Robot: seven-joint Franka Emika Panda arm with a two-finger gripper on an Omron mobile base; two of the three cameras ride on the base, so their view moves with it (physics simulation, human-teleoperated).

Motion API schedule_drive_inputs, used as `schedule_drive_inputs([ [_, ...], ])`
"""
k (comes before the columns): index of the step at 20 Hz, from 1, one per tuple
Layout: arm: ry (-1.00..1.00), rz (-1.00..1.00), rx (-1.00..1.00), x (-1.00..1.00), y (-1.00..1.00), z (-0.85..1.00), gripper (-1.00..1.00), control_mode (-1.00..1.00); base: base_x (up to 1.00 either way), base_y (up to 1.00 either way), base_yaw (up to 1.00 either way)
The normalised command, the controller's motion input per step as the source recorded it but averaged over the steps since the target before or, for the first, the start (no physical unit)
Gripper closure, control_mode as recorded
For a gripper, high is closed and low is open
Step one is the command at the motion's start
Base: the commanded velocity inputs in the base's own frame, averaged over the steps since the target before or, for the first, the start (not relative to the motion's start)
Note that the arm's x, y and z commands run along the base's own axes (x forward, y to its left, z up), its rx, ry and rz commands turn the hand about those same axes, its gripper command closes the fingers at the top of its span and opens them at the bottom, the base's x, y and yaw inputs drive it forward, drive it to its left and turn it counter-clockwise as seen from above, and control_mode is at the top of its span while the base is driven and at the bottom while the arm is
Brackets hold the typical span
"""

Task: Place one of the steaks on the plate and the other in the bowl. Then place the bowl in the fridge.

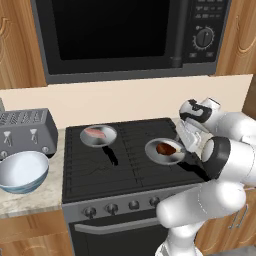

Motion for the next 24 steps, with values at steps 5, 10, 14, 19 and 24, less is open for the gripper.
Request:
schedule_drive_inputs([
  [5,0.0,0.0,0.0,0.14,0.0,-0.28,-1.0,-1.0,0.0,0.0,0.0],
  [10,0.0,0.0,0.0,0.15,0.0,-0.22,-1.0,-1.0,0.0,0.0,0.0],
  [14,0.0,0.0,0.0,0.02,0.07,-0.08,-1.0,-1.0,0.0,0.0,0.0],
  [19,0.0,0.0,0.0,0.0,0.12,-0.05,-1.0,-1.0,0.0,0.0,0.0],
  [24,0.0,0.0,-0.01,0.0,0.17,-0.19,-1.0,-1.0,0.0,0.0,0.0],
])
